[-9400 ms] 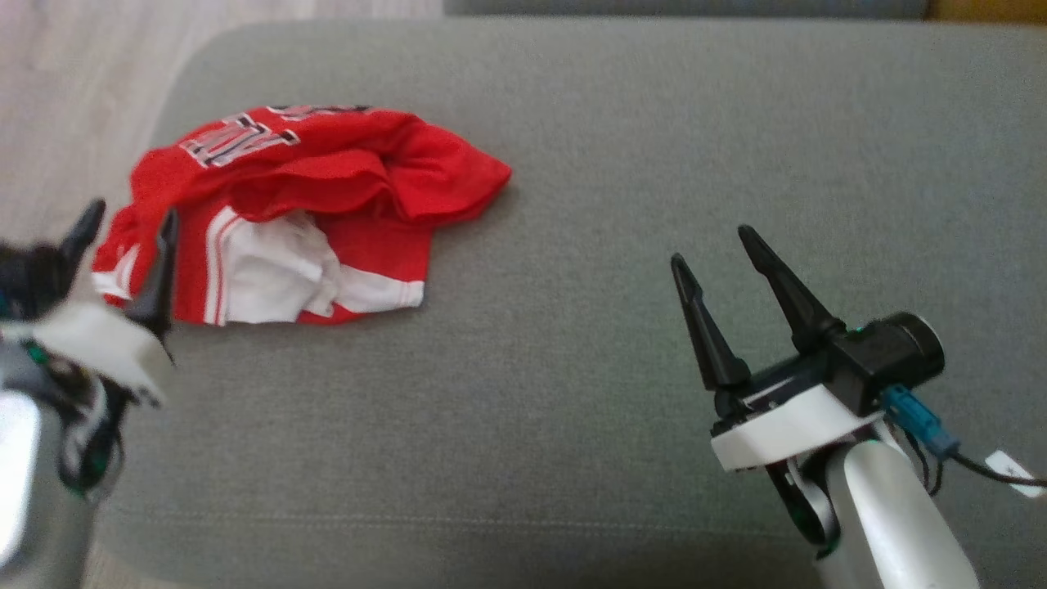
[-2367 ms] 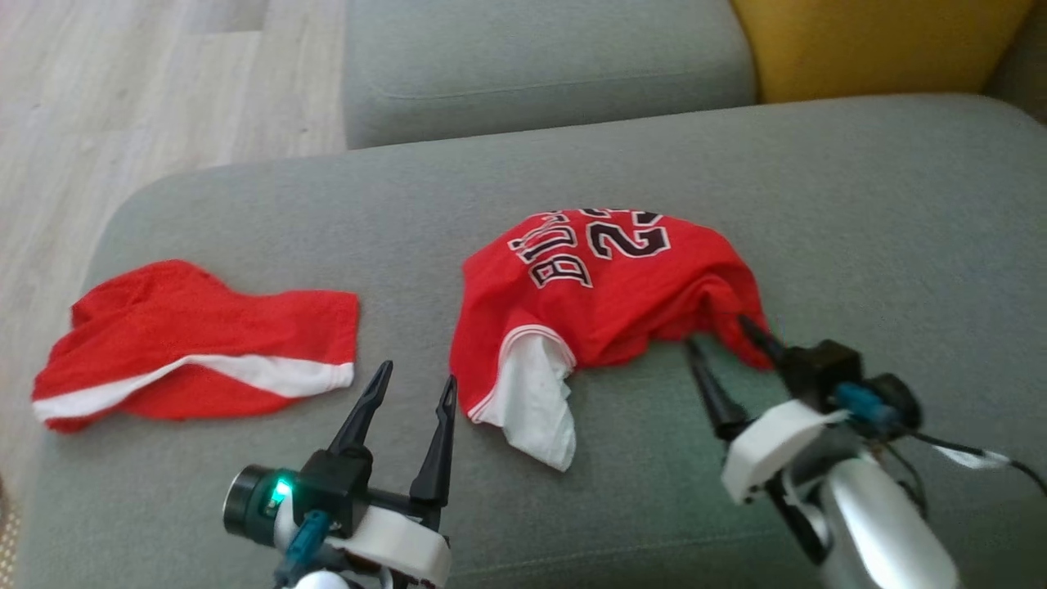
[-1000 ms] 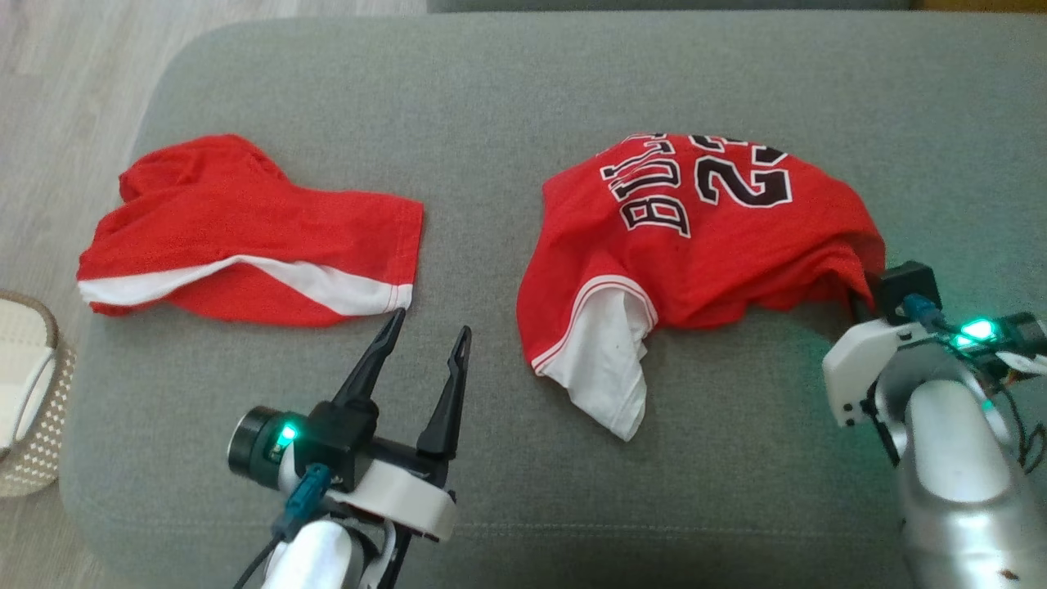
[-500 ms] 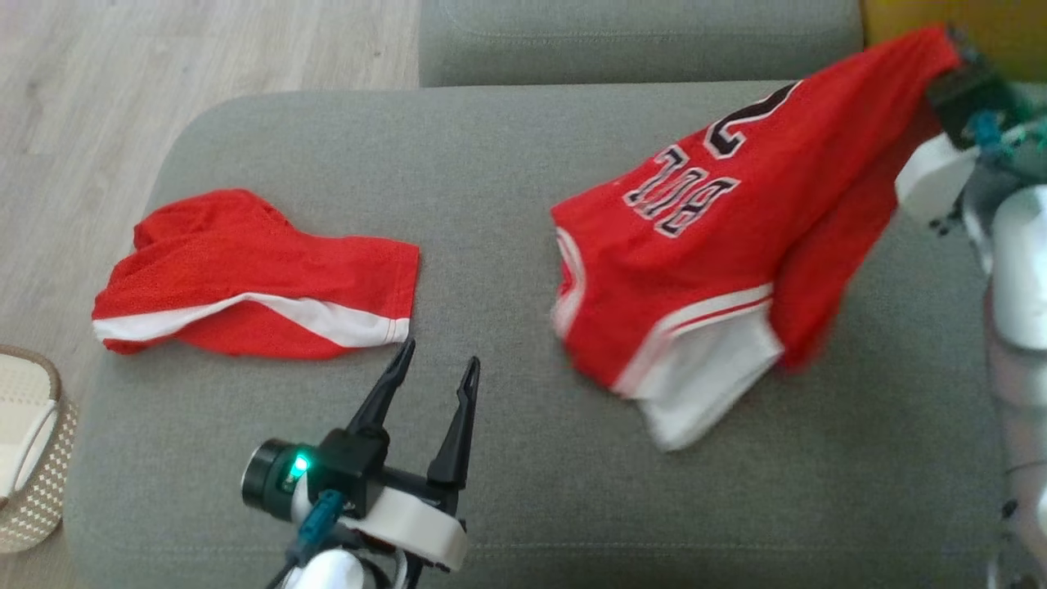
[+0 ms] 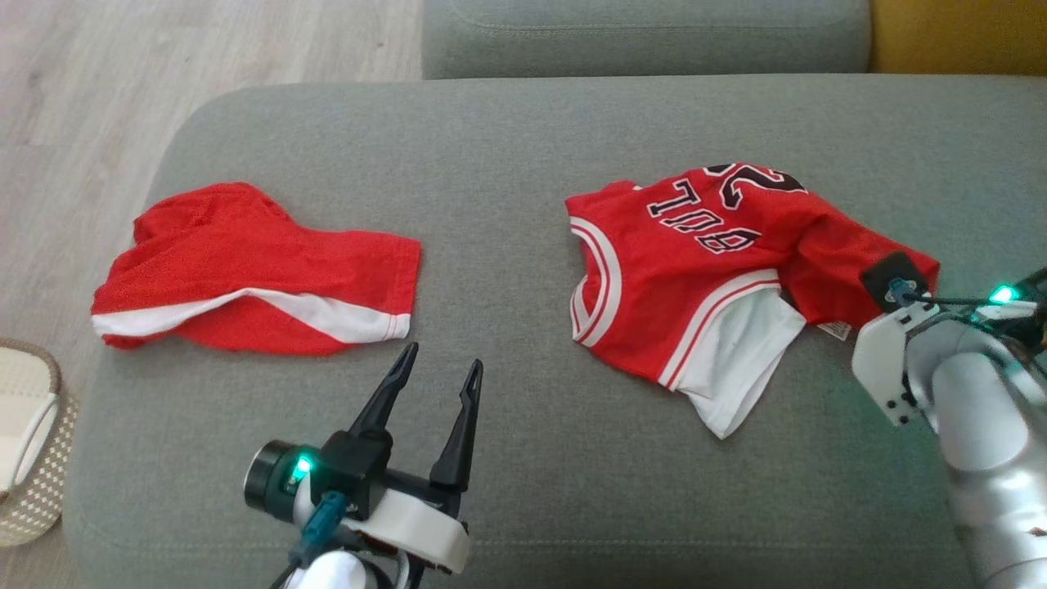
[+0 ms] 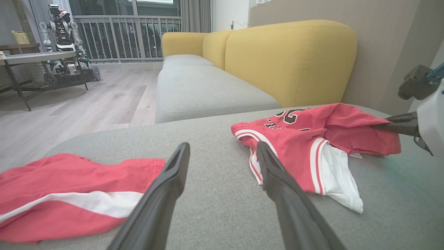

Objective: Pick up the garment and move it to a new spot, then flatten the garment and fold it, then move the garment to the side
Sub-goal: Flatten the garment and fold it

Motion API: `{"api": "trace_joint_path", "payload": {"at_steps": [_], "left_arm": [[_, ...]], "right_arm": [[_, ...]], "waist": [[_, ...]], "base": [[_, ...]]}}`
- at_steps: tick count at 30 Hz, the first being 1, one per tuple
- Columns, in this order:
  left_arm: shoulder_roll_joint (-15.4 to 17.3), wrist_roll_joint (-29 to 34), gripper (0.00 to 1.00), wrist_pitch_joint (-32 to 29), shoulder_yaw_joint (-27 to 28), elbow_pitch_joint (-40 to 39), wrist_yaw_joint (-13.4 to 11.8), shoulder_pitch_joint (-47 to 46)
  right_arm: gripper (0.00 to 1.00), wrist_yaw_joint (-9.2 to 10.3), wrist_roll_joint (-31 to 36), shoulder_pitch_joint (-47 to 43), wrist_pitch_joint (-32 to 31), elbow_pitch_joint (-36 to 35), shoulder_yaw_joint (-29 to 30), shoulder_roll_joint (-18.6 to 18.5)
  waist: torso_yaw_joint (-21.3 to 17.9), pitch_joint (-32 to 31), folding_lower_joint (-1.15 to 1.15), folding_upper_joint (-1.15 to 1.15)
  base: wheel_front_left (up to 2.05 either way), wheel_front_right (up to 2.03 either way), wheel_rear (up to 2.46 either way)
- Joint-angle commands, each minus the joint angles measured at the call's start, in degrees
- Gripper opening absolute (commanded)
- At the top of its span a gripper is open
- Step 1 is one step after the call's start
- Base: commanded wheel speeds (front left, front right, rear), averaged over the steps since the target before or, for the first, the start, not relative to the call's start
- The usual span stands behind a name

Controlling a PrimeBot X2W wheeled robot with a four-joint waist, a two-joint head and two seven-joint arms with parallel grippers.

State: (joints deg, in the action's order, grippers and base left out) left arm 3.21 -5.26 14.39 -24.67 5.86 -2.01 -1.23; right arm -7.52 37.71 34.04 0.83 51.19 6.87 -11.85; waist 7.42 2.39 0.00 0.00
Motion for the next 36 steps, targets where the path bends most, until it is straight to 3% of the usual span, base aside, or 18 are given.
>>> {"api": "trace_joint_path", "payload": {"at_steps": [1,2,7,13,17,25,30,36], "left_arm": [[-0.3,0.0,1.0,0.6,2.0,-1.7,-0.1,-2.2],[-0.3,0.0,1.0,0.6,2.1,-1.7,-0.2,-2.3],[-0.3,0.0,1.0,0.6,2.3,-1.5,-0.3,-2.0],[-0.3,-0.5,1.0,0.6,2.3,-2.0,-1.1,-1.5],[-0.3,-1.4,1.0,0.6,2.5,-2.7,-2.1,-1.5],[-0.3,-3.7,1.0,0.6,3.5,-2.4,-2.9,-1.6],[-0.3,-4.2,1.0,0.6,4.3,-1.0,-3.0,-2.3],[-0.3,-2.8,1.0,0.6,1.7,4.0,-1.0,-5.3]], "right_arm": [[0.69,0.03,0.0,2.4,0.0,-1.8,-0.2,0.8],[1.0,0.03,-0.3,2.1,-0.4,-1.2,0.5,1.4],[1.0,0.03,-1.7,2.1,0.1,-0.3,1.7,3.8],[1.0,0.03,-4.7,0.8,4.0,-5.0,0.7,6.8],[1.0,0.03,-13.1,-3.5,8.9,-12.8,-1.7,8.5],[1.0,0.03,-33.5,-18.0,11.7,-31.0,-9.9,8.9],[1.0,0.03,-38.0,-23.7,11.7,-39.5,-12.3,9.0],[1.0,0.03,-38.6,-25.7,9.7,-45.4,-12.3,9.0]], "waist": [[-0.3,0.1,0.0,0.0],[-0.5,0.1,0.0,0.0],[-2.4,-1.0,0.0,0.0],[-5.8,-3.2,0.0,0.0],[-8.6,-3.8,0.0,0.0],[-12.1,-2.9,0.0,0.0],[-14.0,-2.0,0.0,0.0],[-17.2,0.0,0.0,0.0]], "base": [[0.0,0.0,0.0],[0.0,0.0,0.0],[0.0,0.0,0.0],[0.0,0.0,0.0],[0.0,0.0,0.0],[0.0,0.0,0.0],[0.0,0.0,0.0],[0.0,0.0,0.0]]}}
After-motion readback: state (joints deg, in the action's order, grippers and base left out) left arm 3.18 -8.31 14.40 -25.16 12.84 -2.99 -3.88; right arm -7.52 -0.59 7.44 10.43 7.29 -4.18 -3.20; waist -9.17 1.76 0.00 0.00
